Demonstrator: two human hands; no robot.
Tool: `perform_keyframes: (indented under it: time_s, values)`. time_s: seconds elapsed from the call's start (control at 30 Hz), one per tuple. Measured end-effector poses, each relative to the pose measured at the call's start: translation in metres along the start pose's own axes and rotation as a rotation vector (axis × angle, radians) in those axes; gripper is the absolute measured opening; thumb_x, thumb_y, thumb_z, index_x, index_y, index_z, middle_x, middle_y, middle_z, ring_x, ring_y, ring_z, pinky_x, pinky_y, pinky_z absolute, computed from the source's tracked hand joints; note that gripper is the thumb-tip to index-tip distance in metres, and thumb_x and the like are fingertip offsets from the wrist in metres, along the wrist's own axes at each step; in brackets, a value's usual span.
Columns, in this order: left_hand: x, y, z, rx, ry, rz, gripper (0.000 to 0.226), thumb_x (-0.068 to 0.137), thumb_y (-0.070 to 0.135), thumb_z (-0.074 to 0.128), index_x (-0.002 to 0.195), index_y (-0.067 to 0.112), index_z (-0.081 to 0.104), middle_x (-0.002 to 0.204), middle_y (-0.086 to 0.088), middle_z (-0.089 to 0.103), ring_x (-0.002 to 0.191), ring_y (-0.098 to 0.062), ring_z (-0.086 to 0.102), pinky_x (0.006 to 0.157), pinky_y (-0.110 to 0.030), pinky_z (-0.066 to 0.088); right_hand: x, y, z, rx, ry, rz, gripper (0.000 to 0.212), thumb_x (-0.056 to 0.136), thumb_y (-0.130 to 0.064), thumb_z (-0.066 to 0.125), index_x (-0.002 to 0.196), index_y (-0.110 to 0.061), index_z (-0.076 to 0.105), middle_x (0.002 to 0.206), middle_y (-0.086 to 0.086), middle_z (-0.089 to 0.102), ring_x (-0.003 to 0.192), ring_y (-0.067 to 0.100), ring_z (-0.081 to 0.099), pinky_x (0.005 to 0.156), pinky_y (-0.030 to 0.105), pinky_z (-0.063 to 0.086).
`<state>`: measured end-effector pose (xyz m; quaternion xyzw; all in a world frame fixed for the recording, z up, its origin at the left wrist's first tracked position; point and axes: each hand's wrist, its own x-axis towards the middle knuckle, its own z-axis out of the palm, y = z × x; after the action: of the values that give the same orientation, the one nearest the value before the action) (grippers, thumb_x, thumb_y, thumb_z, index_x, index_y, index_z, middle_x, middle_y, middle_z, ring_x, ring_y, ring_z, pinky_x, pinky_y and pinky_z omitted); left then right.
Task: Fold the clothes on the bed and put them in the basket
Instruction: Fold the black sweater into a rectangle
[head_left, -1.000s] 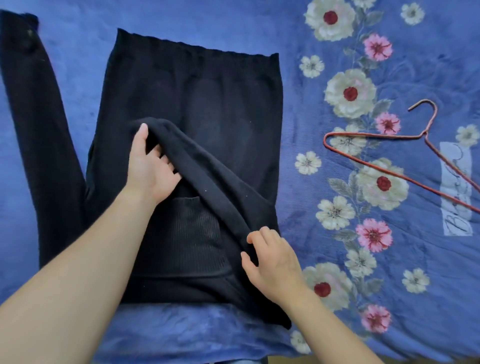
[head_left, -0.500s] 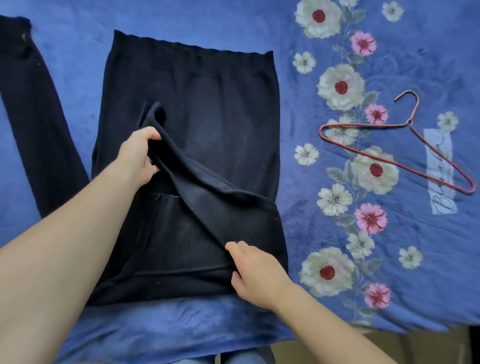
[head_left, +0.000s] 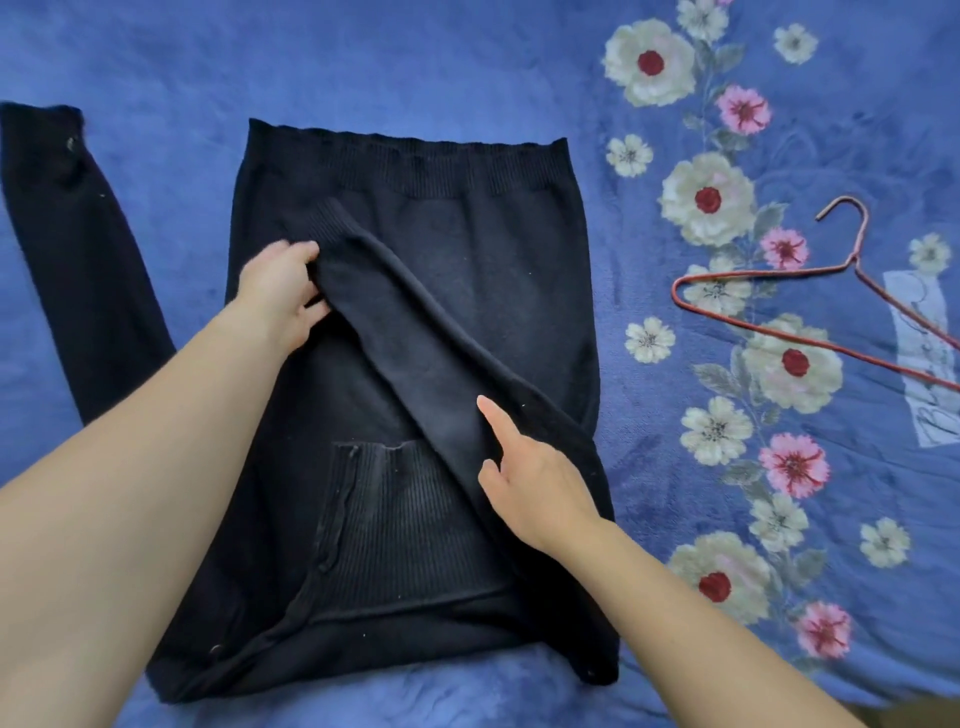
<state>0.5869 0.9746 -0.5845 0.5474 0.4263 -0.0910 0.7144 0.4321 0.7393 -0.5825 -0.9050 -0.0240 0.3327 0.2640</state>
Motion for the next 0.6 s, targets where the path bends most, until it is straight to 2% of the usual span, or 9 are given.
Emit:
perform_keyframes:
  time_s: [0.1,0.17,0.23,0.27,0.33,0.4,0.47,0.53,0.6]
  values:
    - [0.008,-0.012,-0.014,0.121,0.054,0.031,0.032,0.096,0.006,0.053,0.126,0.015,0.055,0.108,-0.001,0.068,0.091,-0.011,0.068,0.079,-0.026,0.057,0.018,-0.009,0.006,-0.193,0.151,-0.123,0.062,0.093,-0.02,0.052,0.151,-0.025,0.031,0.099,0.002,0.054,0.089,0.026,0.056,0.074,0.041,0.05]
    - [0.003,-0.016,-0.028,0.343,0.122,0.228,0.039,0.092,0.008,0.056,0.131,0.016,0.052,0.108,0.001,0.066,0.094,-0.01,0.065,0.078,-0.02,0.054,0.032,-0.012,0.012,-0.323,0.302,-0.23,0.059,0.083,-0.018,0.064,0.141,-0.015,0.05,0.106,0.007,0.059,0.092,0.026,0.057,0.07,0.04,0.053]
    - [-0.009,-0.019,-0.047,0.617,0.196,0.47,0.035,0.089,0.009,0.053,0.124,0.018,0.055,0.113,0.004,0.062,0.096,-0.009,0.06,0.079,-0.014,0.047,0.05,-0.018,0.014,-0.395,0.313,-0.253,0.057,0.088,-0.028,0.057,0.142,-0.015,0.048,0.133,0.013,0.055,0.12,0.03,0.053,0.09,0.041,0.05]
    - [-0.015,-0.021,-0.062,0.7,0.239,0.56,0.034,0.089,0.009,0.052,0.121,0.018,0.056,0.115,0.004,0.058,0.1,-0.011,0.057,0.081,-0.012,0.043,0.059,-0.023,0.015,-0.427,0.281,-0.253,0.058,0.092,-0.035,0.046,0.147,-0.017,0.042,0.145,0.013,0.046,0.134,0.031,0.043,0.102,0.042,0.042]
    - [-0.023,-0.028,-0.096,0.796,0.383,0.683,0.035,0.087,0.006,0.053,0.12,0.013,0.056,0.122,-0.003,0.052,0.113,-0.02,0.049,0.09,-0.009,0.033,0.079,-0.034,0.017,-0.481,0.208,-0.266,0.063,0.095,-0.045,0.024,0.154,-0.022,0.025,0.159,0.01,0.026,0.148,0.03,0.02,0.117,0.044,0.024]
    - [-0.025,-0.038,-0.129,0.775,0.547,0.629,0.038,0.086,0.008,0.054,0.124,0.011,0.053,0.131,-0.01,0.047,0.121,-0.026,0.041,0.097,-0.011,0.025,0.097,-0.043,0.019,-0.533,0.183,-0.293,0.065,0.096,-0.047,0.017,0.156,-0.023,0.017,0.162,0.007,0.017,0.15,0.029,0.011,0.12,0.045,0.014]
    - [-0.027,-0.047,-0.152,0.678,0.644,0.409,0.042,0.09,0.016,0.056,0.131,0.014,0.048,0.139,-0.008,0.041,0.125,-0.025,0.035,0.101,-0.028,0.029,0.11,-0.053,0.022,-0.557,0.182,-0.327,0.063,0.097,-0.045,0.02,0.155,-0.02,0.02,0.162,0.007,0.019,0.149,0.031,0.015,0.12,0.047,0.017]
    - [-0.028,-0.053,-0.17,0.621,0.645,0.266,0.049,0.091,0.025,0.06,0.135,0.015,0.043,0.142,-0.008,0.036,0.128,-0.023,0.033,0.103,-0.033,0.03,0.118,-0.065,0.028,-0.578,0.169,-0.372,0.061,0.098,-0.041,0.024,0.154,-0.016,0.025,0.16,0.008,0.025,0.148,0.033,0.02,0.118,0.049,0.023]
    - [-0.026,-0.057,-0.186,0.633,0.598,0.239,0.06,0.087,0.032,0.066,0.139,0.017,0.038,0.138,-0.003,0.038,0.124,-0.019,0.037,0.106,-0.034,0.032,0.121,-0.075,0.039,-0.586,0.149,-0.378,0.061,0.099,-0.04,0.02,0.155,-0.015,0.019,0.161,0.007,0.021,0.149,0.033,0.016,0.119,0.05,0.02]
